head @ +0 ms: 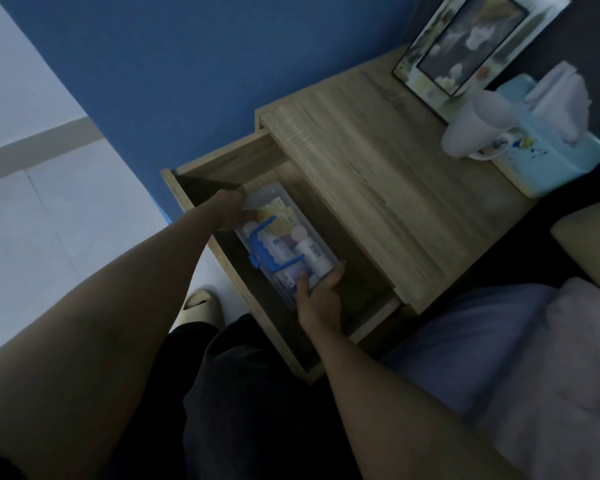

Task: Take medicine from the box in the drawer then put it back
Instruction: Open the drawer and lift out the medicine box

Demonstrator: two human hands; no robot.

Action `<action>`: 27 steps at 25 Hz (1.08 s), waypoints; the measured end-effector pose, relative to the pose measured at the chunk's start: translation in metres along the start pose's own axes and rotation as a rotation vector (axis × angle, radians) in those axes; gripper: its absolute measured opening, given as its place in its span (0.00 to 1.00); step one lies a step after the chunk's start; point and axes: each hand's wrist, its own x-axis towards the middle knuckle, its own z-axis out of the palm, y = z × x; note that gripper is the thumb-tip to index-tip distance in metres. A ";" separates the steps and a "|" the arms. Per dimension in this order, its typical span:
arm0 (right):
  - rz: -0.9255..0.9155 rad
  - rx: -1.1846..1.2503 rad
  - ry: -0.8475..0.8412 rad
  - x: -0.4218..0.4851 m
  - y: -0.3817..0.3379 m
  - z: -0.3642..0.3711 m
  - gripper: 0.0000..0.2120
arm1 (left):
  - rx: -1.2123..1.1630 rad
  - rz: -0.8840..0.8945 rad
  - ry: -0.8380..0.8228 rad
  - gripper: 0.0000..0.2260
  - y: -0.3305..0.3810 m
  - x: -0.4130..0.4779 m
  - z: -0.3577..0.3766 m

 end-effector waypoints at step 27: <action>-0.582 0.083 0.072 0.103 -0.129 -0.212 0.35 | -0.654 0.103 0.326 0.18 0.111 -0.047 -0.115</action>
